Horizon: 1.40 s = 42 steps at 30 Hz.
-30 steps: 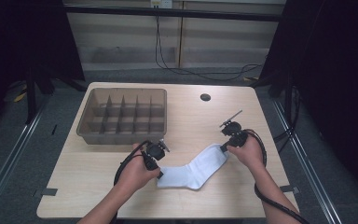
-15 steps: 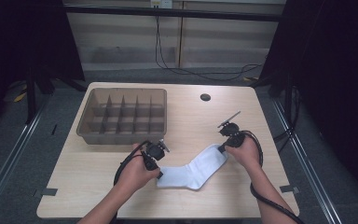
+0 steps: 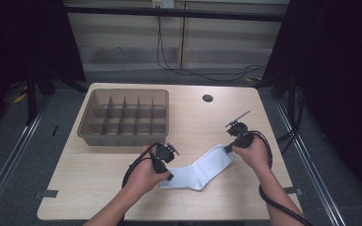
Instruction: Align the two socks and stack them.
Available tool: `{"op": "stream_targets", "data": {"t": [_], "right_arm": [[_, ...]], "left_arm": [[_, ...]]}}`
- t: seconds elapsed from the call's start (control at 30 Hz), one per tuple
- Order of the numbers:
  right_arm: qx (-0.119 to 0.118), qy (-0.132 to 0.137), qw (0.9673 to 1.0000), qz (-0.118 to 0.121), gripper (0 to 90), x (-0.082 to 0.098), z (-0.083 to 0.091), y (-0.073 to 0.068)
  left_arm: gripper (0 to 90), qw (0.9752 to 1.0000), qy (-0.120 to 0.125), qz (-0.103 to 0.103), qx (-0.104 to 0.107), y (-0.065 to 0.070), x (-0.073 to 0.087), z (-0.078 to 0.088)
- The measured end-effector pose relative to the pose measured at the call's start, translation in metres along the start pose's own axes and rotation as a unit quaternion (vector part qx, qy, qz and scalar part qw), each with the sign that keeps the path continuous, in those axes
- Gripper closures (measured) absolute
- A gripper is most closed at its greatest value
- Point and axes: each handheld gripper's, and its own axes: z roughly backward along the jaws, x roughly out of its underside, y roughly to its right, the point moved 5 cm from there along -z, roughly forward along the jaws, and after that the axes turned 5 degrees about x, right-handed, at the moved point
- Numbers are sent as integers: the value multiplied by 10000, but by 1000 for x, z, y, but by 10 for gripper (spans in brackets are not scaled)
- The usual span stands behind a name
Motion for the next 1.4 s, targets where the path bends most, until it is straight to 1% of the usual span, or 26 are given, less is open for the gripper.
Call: {"op": "stream_targets", "data": {"t": [0.07, 0.2, 0.3, 0.33, 0.37, 0.43, 0.5, 0.63, 0.77, 0.9, 1.1, 1.17, 1.2, 1.27, 1.33, 1.4], "right_arm": [[-25, 21, 10000, 21, 876, -1, 3, -1], [-162, 93, 9998, -19, 876, -2, 12, -5], [-201, 96, 9997, -55, 876, -3, 20, -7], [-190, 112, 9997, -67, 876, -3, 22, -8], [-180, 131, 9998, -19, 876, -4, 23, -9], [-165, 149, 9998, 15, 876, -6, 26, -10], [-176, 154, 9997, 17, 876, -7, 27, -13], [-178, 167, 9996, 113, 876, -11, 29, -19], [-140, 190, 9995, 190, 875, -15, 34, -24], [-135, 246, 9994, 207, 875, -17, 41, -29], [-120, 268, 9989, 368, 875, -20, 47, -39], [-107, 265, 9990, 346, 876, -20, 48, -41], [-108, 278, 9988, 383, 875, -21, 48, -42], [-123, 289, 9989, 358, 875, -21, 50, -43], [-131, 291, 9988, 381, 876, -22, 50, -44], [-140, 310, 9987, 376, 875, -23, 51, -45]], "left_arm": [[784, 10000, -23, -4, -34, -1, 1, -4], [792, 9997, -84, -103, -207, 2, 0, -6], [798, 9996, -97, -67, -260, 3, -2, -7], [798, 9995, -129, -90, -259, 3, -2, -7], [798, 9996, -115, -82, -248, 2, -2, -7], [800, 9997, -65, 2, -223, 2, -2, -8], [805, 9998, -37, 26, -204, 2, -2, -8], [807, 9997, -40, 8, -237, 2, -2, -8], [808, 9998, 16, 50, -215, 1, -4, -9], [808, 9997, 5, 49, -244, 0, -5, -9], [809, 9994, 11, 70, -350, 1, -10, -11], [808, 9993, 29, 89, -354, 0, -11, -11], [808, 9994, 39, 100, -338, -1, -12, -11], [808, 9994, 86, 163, -307, -2, -14, -12], [808, 9994, 99, 176, -286, -2, -16, -12], [808, 9993, 93, 182, -311, -2, -17, -13]]}}
